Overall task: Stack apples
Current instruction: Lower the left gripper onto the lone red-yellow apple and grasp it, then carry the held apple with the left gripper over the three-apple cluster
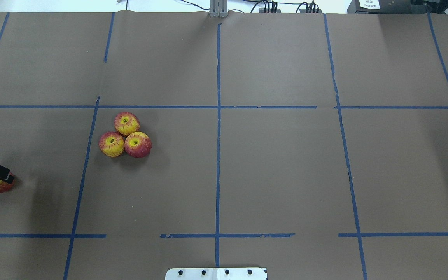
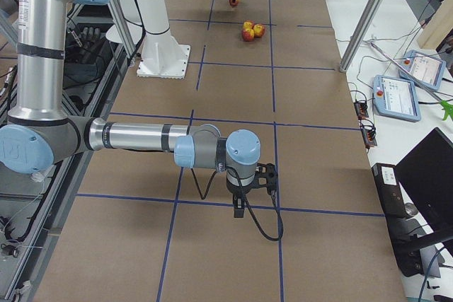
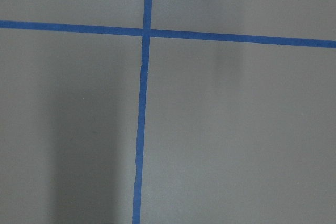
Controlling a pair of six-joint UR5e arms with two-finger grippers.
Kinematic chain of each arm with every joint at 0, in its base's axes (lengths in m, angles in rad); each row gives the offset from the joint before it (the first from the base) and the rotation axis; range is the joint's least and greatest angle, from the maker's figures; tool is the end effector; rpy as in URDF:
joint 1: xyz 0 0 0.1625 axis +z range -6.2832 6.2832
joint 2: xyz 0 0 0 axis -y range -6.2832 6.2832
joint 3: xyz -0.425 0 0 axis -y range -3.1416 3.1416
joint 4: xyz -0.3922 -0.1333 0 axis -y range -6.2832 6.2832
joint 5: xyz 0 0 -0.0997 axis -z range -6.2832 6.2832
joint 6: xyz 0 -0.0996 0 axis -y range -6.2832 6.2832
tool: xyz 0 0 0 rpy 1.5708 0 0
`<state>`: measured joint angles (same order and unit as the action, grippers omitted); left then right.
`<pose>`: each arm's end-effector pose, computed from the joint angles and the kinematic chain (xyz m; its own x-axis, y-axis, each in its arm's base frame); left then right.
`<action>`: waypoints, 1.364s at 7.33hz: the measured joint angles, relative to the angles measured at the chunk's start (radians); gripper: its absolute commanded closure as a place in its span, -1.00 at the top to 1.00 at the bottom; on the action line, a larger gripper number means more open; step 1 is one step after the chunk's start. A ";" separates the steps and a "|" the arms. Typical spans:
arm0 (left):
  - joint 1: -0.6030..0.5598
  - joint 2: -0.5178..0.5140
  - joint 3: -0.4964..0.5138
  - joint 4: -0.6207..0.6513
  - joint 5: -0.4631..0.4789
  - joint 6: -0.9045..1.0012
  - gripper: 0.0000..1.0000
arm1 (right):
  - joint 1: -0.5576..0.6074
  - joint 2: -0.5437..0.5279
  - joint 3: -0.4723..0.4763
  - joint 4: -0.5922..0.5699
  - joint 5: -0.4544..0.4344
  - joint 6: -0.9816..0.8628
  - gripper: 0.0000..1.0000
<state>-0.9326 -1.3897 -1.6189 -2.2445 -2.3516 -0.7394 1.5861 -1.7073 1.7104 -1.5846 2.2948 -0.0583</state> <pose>0.2078 -0.3863 0.6419 0.6062 0.0637 -0.7927 -0.1384 0.9900 -0.0263 0.0739 -0.4322 0.6580 0.7486 -0.0397 0.6618 0.0284 0.9992 0.0279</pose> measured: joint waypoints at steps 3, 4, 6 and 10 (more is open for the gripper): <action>0.003 -0.001 -0.016 -0.003 -0.001 -0.013 -0.89 | 0.000 0.000 0.000 0.000 0.000 0.000 1.00; 0.002 -0.006 -0.066 -0.003 -0.002 -0.070 -0.91 | 0.000 0.000 0.000 0.000 0.001 0.000 1.00; 0.006 -0.094 -0.148 0.004 -0.005 -0.286 -0.91 | 0.000 0.000 0.000 0.000 0.000 0.000 1.00; 0.077 -0.354 -0.165 0.173 0.009 -0.499 -0.90 | 0.000 0.000 0.000 0.000 0.000 0.000 1.00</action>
<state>-0.8561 -1.7441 -1.7843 -2.0718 -2.3428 -1.2386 1.5861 -1.7073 1.7104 -1.5846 2.2948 -0.0583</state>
